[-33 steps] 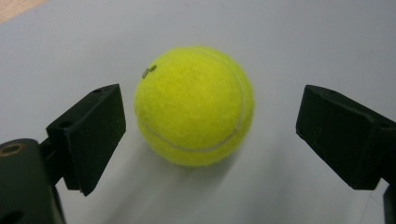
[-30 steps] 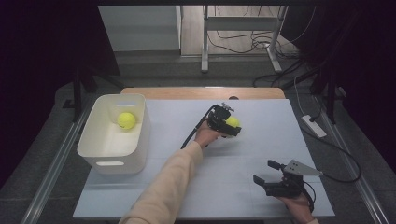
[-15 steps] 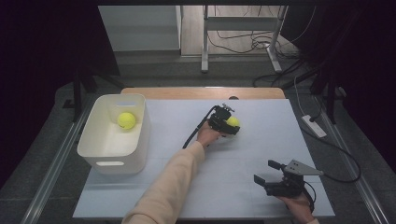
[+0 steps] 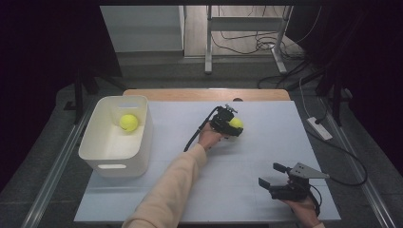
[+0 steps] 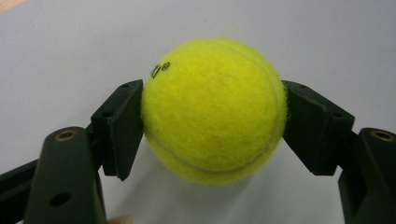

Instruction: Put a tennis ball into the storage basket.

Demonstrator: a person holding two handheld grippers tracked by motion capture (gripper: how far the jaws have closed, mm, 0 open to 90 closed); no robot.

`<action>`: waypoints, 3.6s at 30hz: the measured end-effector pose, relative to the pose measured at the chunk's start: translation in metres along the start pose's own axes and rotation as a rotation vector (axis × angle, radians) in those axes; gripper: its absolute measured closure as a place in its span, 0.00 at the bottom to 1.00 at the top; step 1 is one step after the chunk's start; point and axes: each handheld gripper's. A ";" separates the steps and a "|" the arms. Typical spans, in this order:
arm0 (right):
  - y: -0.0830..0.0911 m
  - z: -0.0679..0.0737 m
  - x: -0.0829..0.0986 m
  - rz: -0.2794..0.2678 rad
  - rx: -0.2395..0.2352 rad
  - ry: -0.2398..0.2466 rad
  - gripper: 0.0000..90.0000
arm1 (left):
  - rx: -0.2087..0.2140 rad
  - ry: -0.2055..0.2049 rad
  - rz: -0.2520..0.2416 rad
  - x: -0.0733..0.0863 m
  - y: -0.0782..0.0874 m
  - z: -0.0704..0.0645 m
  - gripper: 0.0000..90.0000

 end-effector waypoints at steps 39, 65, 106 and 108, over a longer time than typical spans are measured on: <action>0.001 0.002 -0.002 -0.008 0.013 0.010 0.10 | -0.012 -0.036 -0.095 0.015 0.055 0.000 0.30; 0.001 0.001 -0.002 0.003 0.039 0.008 0.10 | 0.015 -0.062 -0.170 0.026 0.098 -0.010 0.30; 0.000 0.002 -0.003 0.003 0.037 0.011 0.10 | 0.013 -0.066 -0.240 0.038 0.144 -0.004 0.30; 0.000 0.002 -0.003 0.003 0.036 0.011 0.10 | 0.012 -0.067 -0.243 0.038 0.145 -0.004 0.30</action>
Point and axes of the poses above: each handheld gripper's, and its own axes: y roughly backward along the jaws, x roughly out of its underside, z roughly to its left, and after that the axes turned 11 degrees about y, right-handed
